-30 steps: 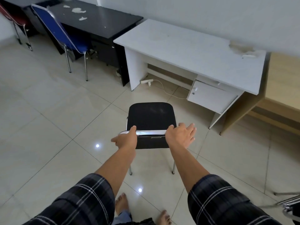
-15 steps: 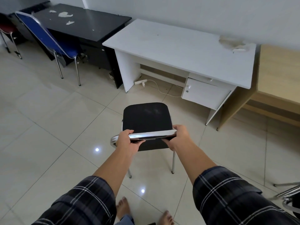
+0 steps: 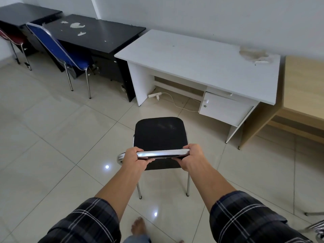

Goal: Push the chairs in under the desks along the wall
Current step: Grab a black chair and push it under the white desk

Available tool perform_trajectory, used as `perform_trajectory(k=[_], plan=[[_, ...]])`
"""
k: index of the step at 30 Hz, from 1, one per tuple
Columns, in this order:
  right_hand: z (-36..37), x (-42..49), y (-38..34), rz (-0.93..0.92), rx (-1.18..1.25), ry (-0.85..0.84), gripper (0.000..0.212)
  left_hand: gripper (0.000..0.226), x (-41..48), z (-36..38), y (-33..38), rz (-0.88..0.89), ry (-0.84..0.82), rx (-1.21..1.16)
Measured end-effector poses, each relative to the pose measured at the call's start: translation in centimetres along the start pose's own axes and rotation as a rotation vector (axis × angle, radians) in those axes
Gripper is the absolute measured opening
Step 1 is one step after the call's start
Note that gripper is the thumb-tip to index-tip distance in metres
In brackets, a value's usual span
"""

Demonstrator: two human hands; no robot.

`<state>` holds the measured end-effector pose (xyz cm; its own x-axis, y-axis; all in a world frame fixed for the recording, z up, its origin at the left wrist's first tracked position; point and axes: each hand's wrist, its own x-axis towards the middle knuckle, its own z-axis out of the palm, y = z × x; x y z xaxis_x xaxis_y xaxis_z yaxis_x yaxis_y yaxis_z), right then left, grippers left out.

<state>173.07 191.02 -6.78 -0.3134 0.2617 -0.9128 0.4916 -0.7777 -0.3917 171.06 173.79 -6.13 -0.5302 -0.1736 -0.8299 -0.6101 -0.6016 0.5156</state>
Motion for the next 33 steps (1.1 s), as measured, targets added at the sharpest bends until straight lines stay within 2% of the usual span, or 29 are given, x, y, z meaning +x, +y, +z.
perform_trajectory(k=[4,6,9,23,33], plan=[[2.2,0.2,-0.1,0.020,0.057,-0.019,0.018,0.024,1.7,0.6,2.3,-0.005,-0.005,0.023],[3.7,0.7,-0.4,0.026,0.086,-0.036,0.013,0.028,2.9,1.3,3.7,-0.006,-0.005,0.017],[5.9,1.8,-1.4,0.031,0.123,-0.062,0.013,0.035,4.4,2.8,5.7,-0.013,-0.015,0.006],[18.0,5.5,-6.6,0.038,0.281,-0.060,0.017,0.028,12.9,11.1,16.2,-0.054,-0.086,0.093],[23.7,9.3,-14.0,0.058,0.340,-0.057,0.019,0.035,17.8,20.3,20.5,-0.052,-0.097,0.126]])
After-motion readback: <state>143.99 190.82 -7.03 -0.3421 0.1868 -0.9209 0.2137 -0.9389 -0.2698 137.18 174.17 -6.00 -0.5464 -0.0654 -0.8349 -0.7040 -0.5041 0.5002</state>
